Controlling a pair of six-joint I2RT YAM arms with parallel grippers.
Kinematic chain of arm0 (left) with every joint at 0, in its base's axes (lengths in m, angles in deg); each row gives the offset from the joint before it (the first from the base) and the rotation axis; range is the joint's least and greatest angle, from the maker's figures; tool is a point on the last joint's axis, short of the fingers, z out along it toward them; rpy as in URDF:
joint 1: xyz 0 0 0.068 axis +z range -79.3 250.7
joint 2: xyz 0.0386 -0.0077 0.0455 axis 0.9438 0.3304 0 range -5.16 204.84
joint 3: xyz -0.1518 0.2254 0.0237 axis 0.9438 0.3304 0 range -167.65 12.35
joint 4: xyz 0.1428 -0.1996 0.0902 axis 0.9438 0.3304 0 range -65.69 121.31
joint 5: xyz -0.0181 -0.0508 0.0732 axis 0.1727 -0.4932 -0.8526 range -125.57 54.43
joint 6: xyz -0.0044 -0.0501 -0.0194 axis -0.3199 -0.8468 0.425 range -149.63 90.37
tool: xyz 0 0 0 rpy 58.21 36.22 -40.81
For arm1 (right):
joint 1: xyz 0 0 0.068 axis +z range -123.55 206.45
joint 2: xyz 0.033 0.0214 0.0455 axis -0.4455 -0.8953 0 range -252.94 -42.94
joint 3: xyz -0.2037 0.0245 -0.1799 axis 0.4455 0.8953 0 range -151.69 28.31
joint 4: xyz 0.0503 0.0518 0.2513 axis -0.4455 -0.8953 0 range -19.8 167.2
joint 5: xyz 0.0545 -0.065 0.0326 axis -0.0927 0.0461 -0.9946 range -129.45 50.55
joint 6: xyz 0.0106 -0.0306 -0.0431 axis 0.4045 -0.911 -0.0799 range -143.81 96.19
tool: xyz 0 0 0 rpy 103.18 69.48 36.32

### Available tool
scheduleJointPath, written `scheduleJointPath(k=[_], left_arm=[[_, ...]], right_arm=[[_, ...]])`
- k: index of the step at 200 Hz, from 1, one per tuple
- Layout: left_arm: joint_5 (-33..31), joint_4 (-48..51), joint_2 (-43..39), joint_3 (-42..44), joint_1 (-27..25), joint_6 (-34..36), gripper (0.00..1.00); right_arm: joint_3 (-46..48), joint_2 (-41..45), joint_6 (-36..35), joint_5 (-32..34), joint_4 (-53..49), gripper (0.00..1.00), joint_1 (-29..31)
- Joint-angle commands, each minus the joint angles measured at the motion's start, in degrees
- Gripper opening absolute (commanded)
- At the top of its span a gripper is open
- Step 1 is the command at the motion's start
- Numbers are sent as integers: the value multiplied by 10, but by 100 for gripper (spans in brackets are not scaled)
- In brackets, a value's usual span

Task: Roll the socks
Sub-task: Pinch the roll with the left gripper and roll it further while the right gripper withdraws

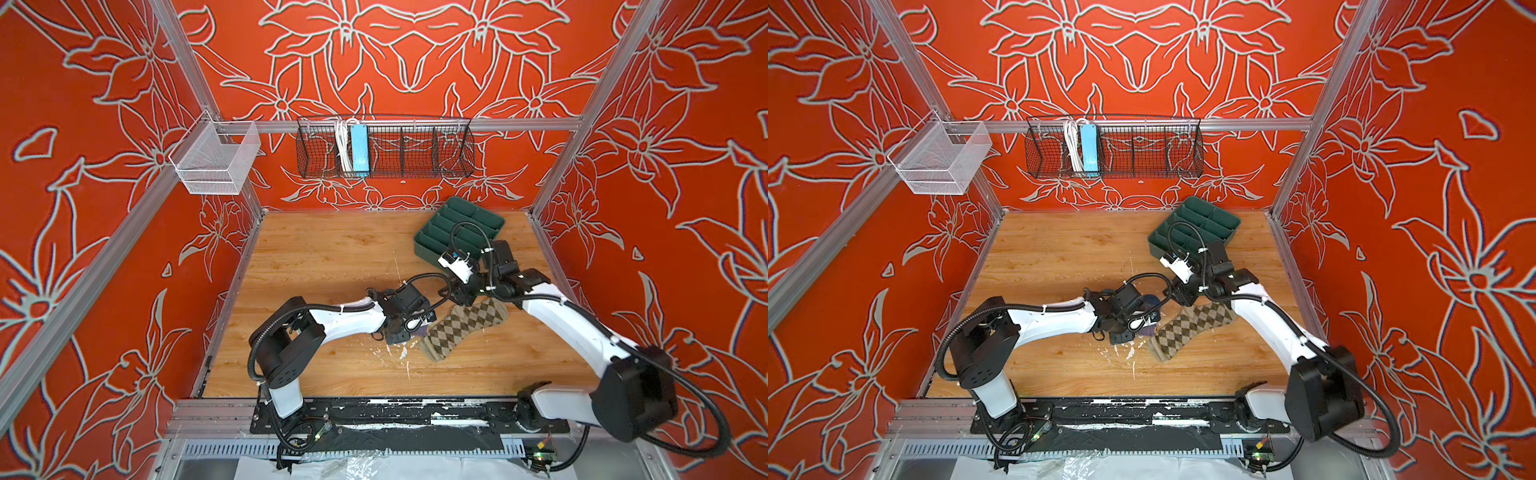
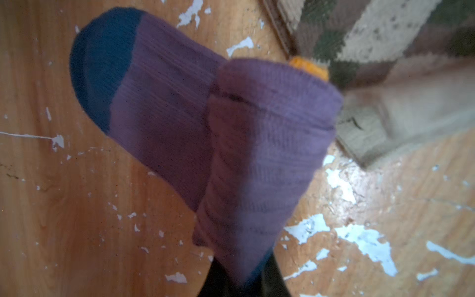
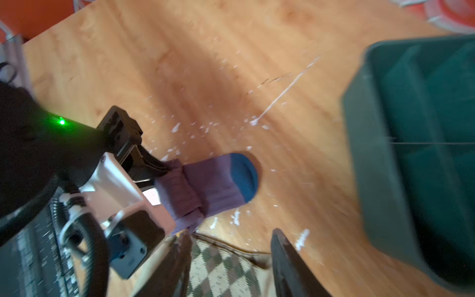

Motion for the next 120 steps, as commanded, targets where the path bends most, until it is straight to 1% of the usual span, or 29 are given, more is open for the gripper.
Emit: scheduleJointPath(k=[1,26,37,52,58,76,99,120], left_arm=[[19,77,50,-9,18,-19,7],[13,93,60,-22,28,-19,7],[5,103,63,-29,33,-19,7],[5,105,60,-28,38,-20,7],[7,103,54,-23,39,-20,7],[3,98,33,-4,40,-18,7],[-9,101,5,17,43,-23,7],[-22,117,-22,27,43,-35,7]], right_arm=[[34,61,28,78,42,55,4],[68,109,31,94,33,57,4],[79,115,41,99,26,58,4],[93,107,64,85,28,59,4],[97,92,90,78,37,58,4],[74,32,131,51,25,55,5],[32,-52,170,30,16,44,10],[11,-107,177,32,43,43,51]])
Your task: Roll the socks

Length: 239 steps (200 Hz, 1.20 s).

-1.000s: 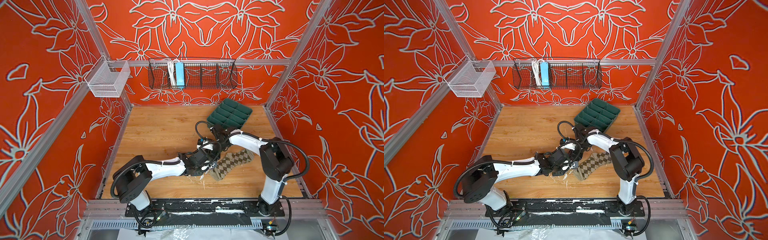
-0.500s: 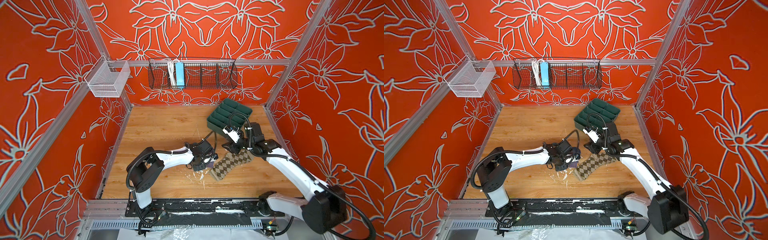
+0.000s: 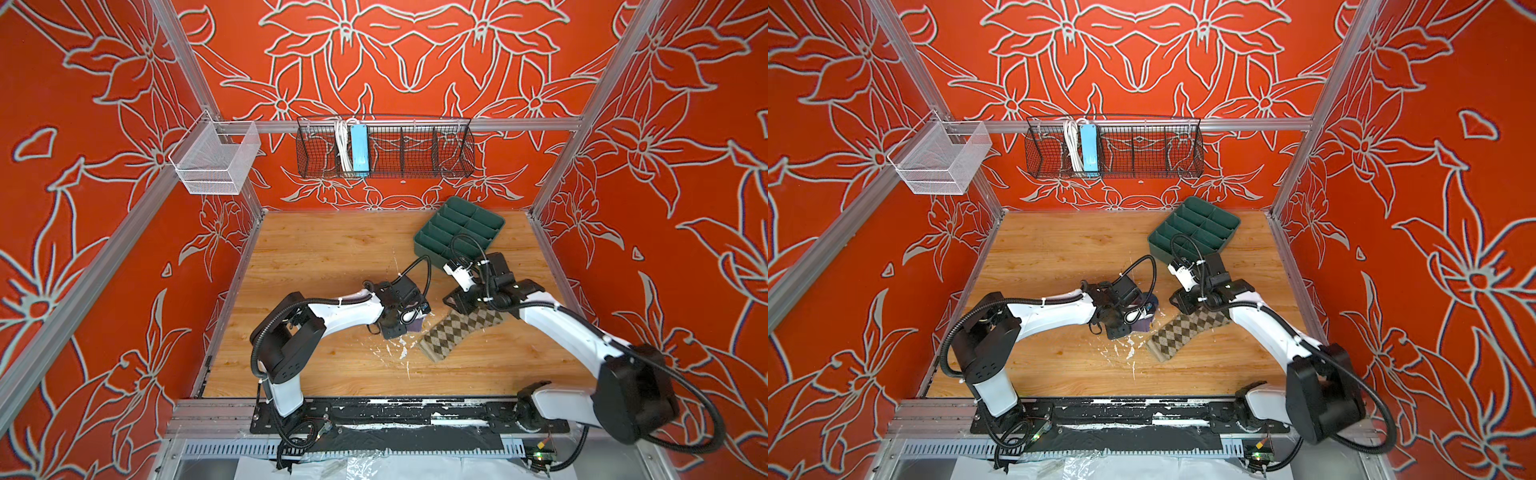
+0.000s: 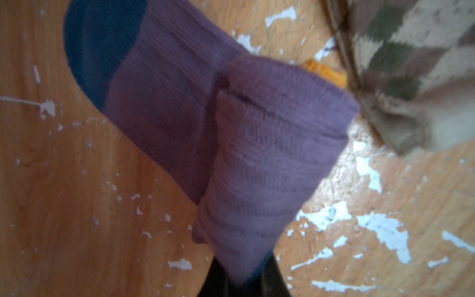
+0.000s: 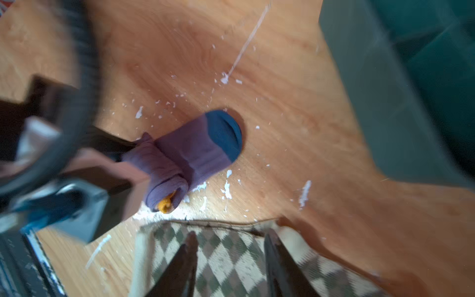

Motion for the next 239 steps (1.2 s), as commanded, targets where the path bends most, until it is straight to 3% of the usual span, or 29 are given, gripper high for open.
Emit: scheduleJointPath(k=[1,47,82,142,161,189,210,226,239], left_arm=[[-33,76,-14,28,8,-15,7],[-59,100,-46,38,8,-29,7],[-50,117,-21,26,8,-30,7],[-2,193,65,-53,11,-41,7],[32,220,87,-84,19,-50,7],[96,249,115,-117,36,-56,8],[154,277,139,-145,54,-53,9],[187,301,166,-172,62,-50,11],[188,316,189,-193,63,-54,12]], right_arm=[[-35,-44,44,-21,18,43,40],[-124,-193,52,-11,39,42,127],[-159,-235,64,21,49,39,133],[-64,-37,71,64,108,46,49],[-11,78,44,89,145,47,47],[122,278,-30,44,233,48,58],[138,355,-152,14,119,55,97],[111,339,-253,-46,-17,57,134],[99,303,-288,-22,-55,58,185]])
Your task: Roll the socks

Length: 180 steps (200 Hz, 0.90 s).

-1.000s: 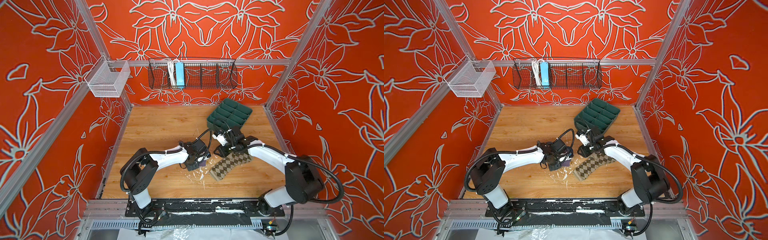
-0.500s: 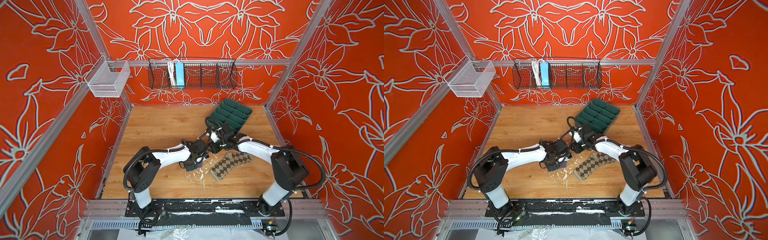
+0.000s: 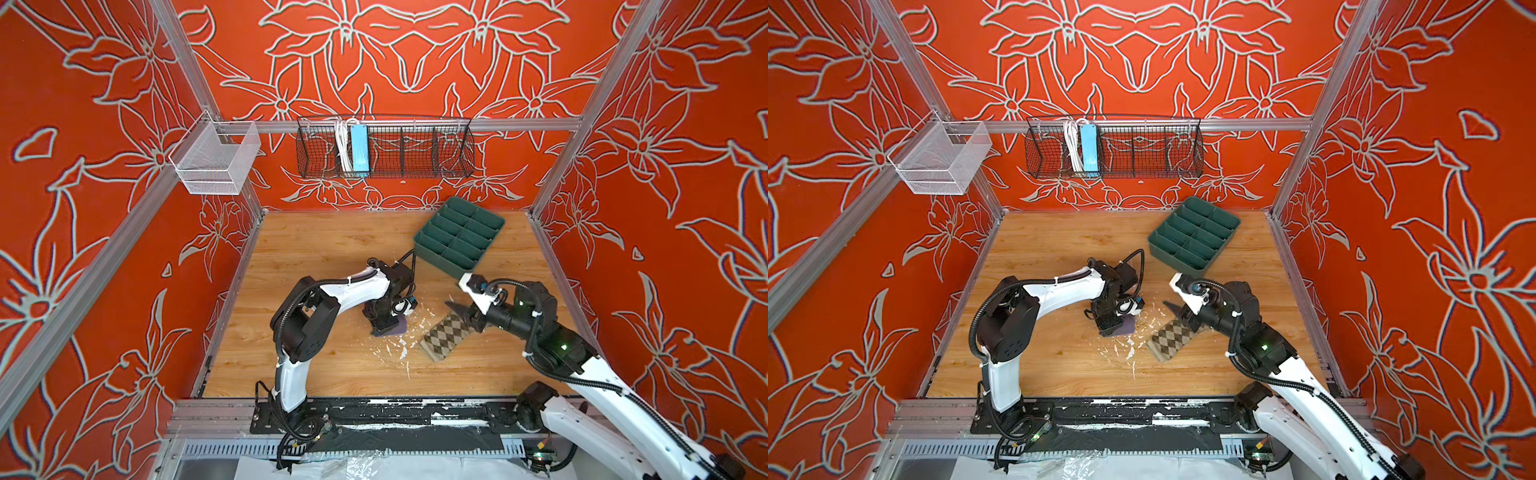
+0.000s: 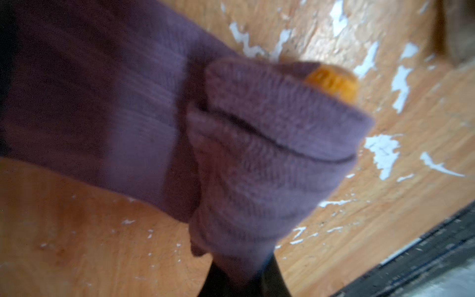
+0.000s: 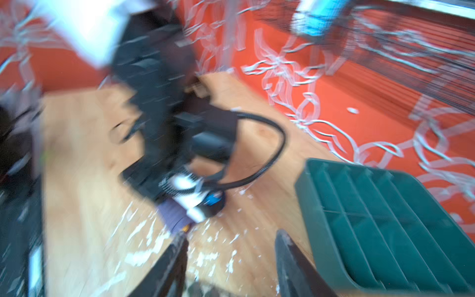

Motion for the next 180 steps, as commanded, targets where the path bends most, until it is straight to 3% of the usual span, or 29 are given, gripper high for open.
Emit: scheduleJointPath(k=[1,27,47,88,140,157,180], left_arm=[[83,34,65,-15,-1,-4,12],[77,44,91,-34,2,-11,13],[74,38,90,-33,4,-16,13],[72,31,80,-29,4,-17,17],[81,25,71,-25,3,-11,19],[88,19,64,-22,4,-8,19],[90,-9,39,-2,4,-2,22]], right_arm=[[-14,-55,-150,-30,-153,58,70],[-14,-163,-204,102,-105,60,180],[-16,-247,-227,164,-25,61,221],[-25,-376,-229,196,135,63,232],[-53,-482,-244,239,193,62,230],[-64,-509,-242,242,196,57,228],[-82,-535,-235,229,163,35,226]])
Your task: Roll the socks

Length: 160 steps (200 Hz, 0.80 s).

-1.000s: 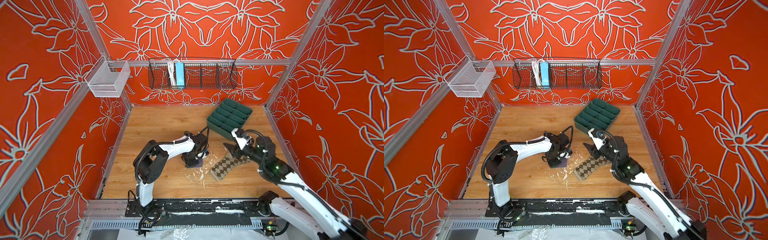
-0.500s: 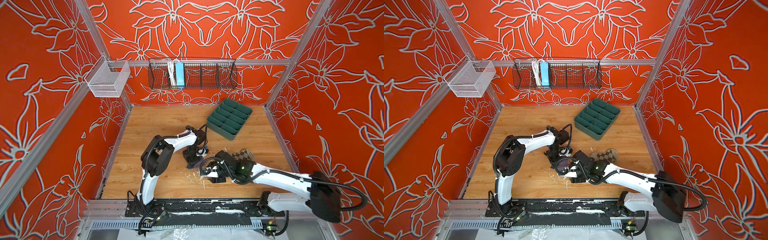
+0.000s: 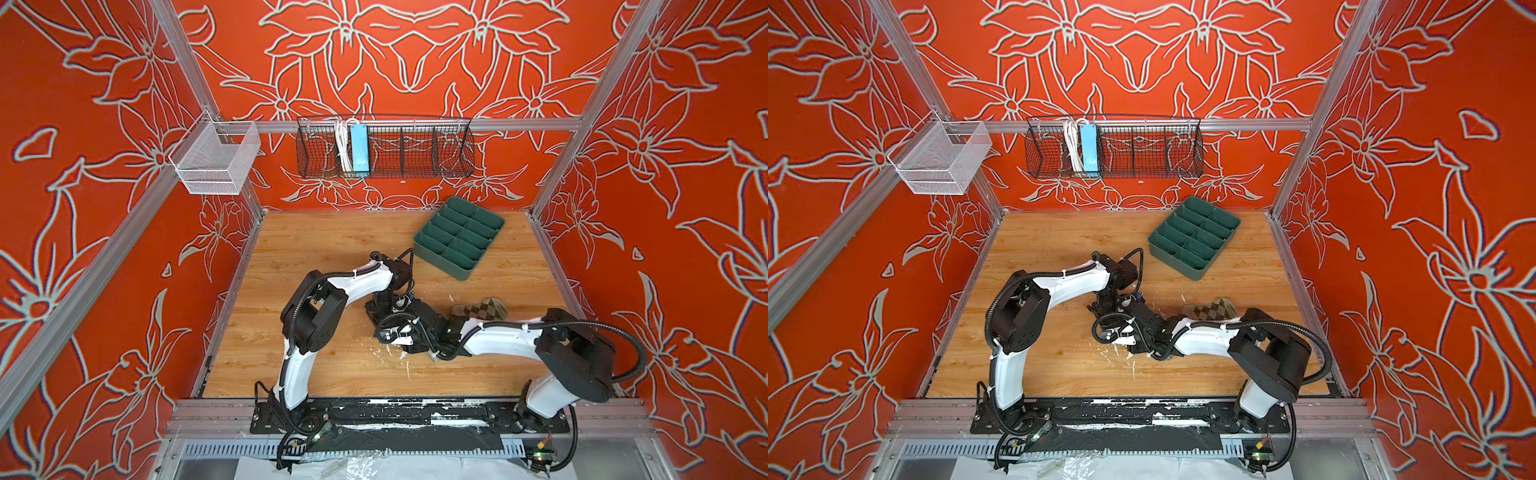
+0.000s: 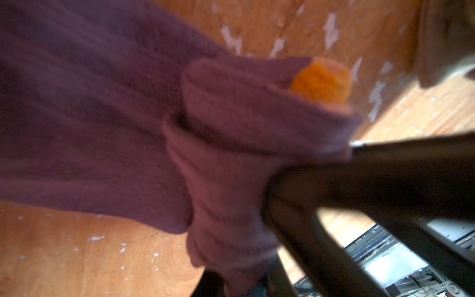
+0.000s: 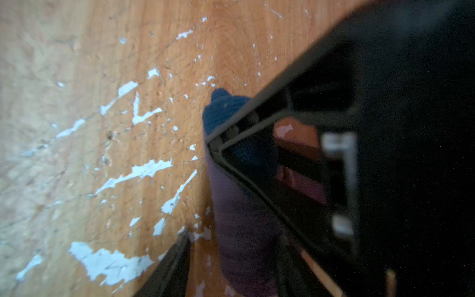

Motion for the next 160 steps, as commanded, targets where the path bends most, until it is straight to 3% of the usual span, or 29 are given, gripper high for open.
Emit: scheduleJointPath(k=[1,34,47,97,133,160], left_arm=[[43,-55,2,38,-10,11,22],[39,-94,-52,71,-10,18,38],[33,-116,-82,89,-10,15,47],[-23,-199,-241,175,1,-29,56],[-132,-274,-389,248,19,-80,62],[-260,-331,-512,304,23,-100,64]], right_arm=[[-27,-25,9,-2,-3,34,-2],[-46,-43,19,-28,-59,12,-2],[-55,-48,26,-39,-81,9,-5],[-100,-51,32,-108,-185,2,-23],[-139,-57,29,-167,-256,1,-50],[-171,-73,29,-214,-306,1,-69]])
